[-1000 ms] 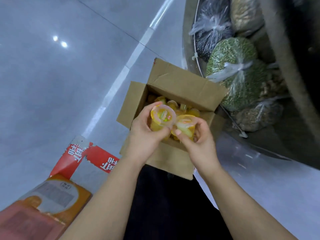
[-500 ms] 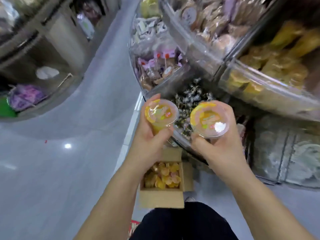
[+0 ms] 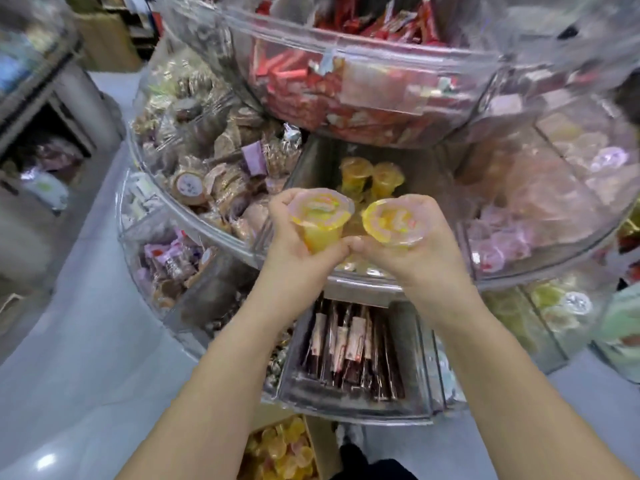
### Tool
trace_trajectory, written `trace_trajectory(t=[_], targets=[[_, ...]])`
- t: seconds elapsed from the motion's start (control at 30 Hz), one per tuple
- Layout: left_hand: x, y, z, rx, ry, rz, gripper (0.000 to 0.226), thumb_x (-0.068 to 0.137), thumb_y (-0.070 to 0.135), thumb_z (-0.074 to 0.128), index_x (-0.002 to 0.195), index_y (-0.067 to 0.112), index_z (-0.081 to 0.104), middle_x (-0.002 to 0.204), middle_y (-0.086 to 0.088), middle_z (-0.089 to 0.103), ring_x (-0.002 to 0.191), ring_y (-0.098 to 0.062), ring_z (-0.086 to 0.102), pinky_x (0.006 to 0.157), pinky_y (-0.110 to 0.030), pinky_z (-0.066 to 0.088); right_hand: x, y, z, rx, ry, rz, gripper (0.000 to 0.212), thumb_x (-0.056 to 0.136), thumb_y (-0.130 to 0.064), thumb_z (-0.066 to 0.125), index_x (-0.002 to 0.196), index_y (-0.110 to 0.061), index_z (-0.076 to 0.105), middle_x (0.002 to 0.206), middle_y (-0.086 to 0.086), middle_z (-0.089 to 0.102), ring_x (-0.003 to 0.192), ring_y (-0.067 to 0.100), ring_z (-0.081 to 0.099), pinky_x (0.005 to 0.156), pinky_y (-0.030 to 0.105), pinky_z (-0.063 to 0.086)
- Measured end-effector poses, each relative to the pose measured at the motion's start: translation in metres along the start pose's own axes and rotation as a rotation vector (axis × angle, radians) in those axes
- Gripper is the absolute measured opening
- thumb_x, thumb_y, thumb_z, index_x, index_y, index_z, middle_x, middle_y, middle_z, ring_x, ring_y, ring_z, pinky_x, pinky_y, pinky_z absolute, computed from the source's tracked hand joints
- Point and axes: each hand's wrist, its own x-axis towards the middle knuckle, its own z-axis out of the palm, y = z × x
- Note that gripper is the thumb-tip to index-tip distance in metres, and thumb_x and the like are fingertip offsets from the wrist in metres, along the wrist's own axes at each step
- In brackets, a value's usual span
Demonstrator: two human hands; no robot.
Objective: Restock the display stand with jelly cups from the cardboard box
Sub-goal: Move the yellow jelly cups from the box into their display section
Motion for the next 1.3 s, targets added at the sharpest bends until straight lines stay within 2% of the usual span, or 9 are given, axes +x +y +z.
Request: trace_trajectory(t=[0.1, 0.2, 0.37, 0.5, 0.57, 0.63, 0.8, 0.93, 1.3], targets=[[0.029, -0.018, 0.009, 0.004, -0.069, -0.164, 0.061, 0.069, 0.016, 0.064, 0.124, 0.028, 0.043, 0.115, 0.006, 0.06, 0.106, -0.009, 0.059, 0.091, -0.027, 0.048, 0.031, 0.012, -0.027, -0.081, -0.004, 0.082, 0.037, 0.07, -0.004, 0.077, 0.095, -0.018, 0.055, 0.085, -0.004, 0.062, 0.07, -0.003, 0.06, 0.061, 0.013, 0.048], [0.06, -0.034, 0.016, 0.162, -0.011, -0.21, 0.048, 0.067, 0.013, 0.073, 0.108, 0.033, 0.056, 0.109, 0.002, 0.066, 0.104, -0.017, 0.062, 0.087, -0.03, 0.052, 0.06, 0.027, -0.041, -0.166, -0.041, 0.157, 0.035, 0.071, -0.002, 0.074, 0.098, -0.02, 0.062, 0.085, -0.005, 0.066, 0.067, -0.005, 0.06, 0.061, 0.011, 0.048], [0.103, -0.045, 0.021, 0.376, 0.157, -0.229, 0.051, 0.06, 0.004, 0.081, 0.099, 0.025, 0.057, 0.096, 0.005, 0.067, 0.095, -0.017, 0.065, 0.084, -0.031, 0.05, 0.099, 0.053, -0.039, -0.25, -0.052, 0.277, 0.044, 0.071, -0.007, 0.076, 0.106, -0.021, 0.054, 0.104, 0.0, 0.065, 0.096, 0.014, 0.062, 0.086, 0.029, 0.051], [0.119, -0.055, 0.026, 0.42, 0.186, -0.295, 0.045, 0.063, 0.015, 0.081, 0.098, 0.031, 0.059, 0.1, 0.005, 0.067, 0.095, -0.018, 0.064, 0.087, -0.037, 0.052, 0.117, 0.068, -0.027, -0.312, -0.105, 0.346, 0.043, 0.073, -0.01, 0.075, 0.103, -0.028, 0.049, 0.092, -0.013, 0.058, 0.086, 0.005, 0.055, 0.067, 0.014, 0.042], [0.12, -0.063, 0.029, 0.465, 0.175, -0.327, 0.041, 0.067, 0.018, 0.079, 0.096, 0.034, 0.056, 0.101, 0.005, 0.065, 0.098, -0.02, 0.063, 0.089, -0.038, 0.051, 0.117, 0.079, -0.024, -0.275, -0.076, 0.385, 0.042, 0.074, -0.005, 0.071, 0.104, -0.027, 0.051, 0.094, -0.011, 0.059, 0.091, 0.01, 0.057, 0.072, 0.019, 0.043], [0.121, -0.071, 0.029, 0.469, 0.137, -0.399, 0.05, 0.069, 0.019, 0.077, 0.114, 0.024, 0.055, 0.112, -0.001, 0.064, 0.104, -0.022, 0.06, 0.092, -0.04, 0.049, 0.113, 0.086, -0.023, -0.285, -0.046, 0.426, 0.041, 0.077, -0.004, 0.068, 0.107, -0.026, 0.052, 0.097, -0.006, 0.06, 0.095, 0.015, 0.057, 0.074, 0.022, 0.043], [0.124, -0.08, 0.025, 0.574, 0.092, -0.46, 0.046, 0.075, 0.023, 0.073, 0.118, 0.015, 0.058, 0.115, -0.006, 0.065, 0.108, -0.025, 0.059, 0.092, -0.037, 0.049, 0.115, 0.09, -0.022, -0.368, -0.009, 0.432, 0.031, 0.069, -0.021, 0.079, 0.085, -0.032, 0.055, 0.089, -0.009, 0.062, 0.087, 0.014, 0.059, 0.074, 0.028, 0.046], [0.124, -0.08, 0.029, 0.522, 0.117, -0.444, 0.048, 0.073, 0.022, 0.076, 0.116, 0.013, 0.057, 0.114, -0.007, 0.065, 0.106, -0.024, 0.06, 0.093, -0.041, 0.049, 0.116, 0.095, -0.015, -0.375, 0.079, 0.465, 0.041, 0.069, -0.025, 0.079, 0.104, -0.017, 0.06, 0.104, 0.002, 0.067, 0.097, 0.021, 0.062, 0.085, 0.036, 0.051], [0.128, -0.081, 0.037, 0.553, 0.195, -0.476, 0.05, 0.071, 0.021, 0.078, 0.114, 0.014, 0.054, 0.112, -0.004, 0.063, 0.102, -0.02, 0.058, 0.077, -0.025, 0.04, 0.117, 0.098, -0.01, -0.316, 0.104, 0.485, 0.039, 0.075, -0.017, 0.074, 0.111, -0.016, 0.06, 0.107, 0.004, 0.067, 0.101, 0.024, 0.062, 0.089, 0.042, 0.052]])
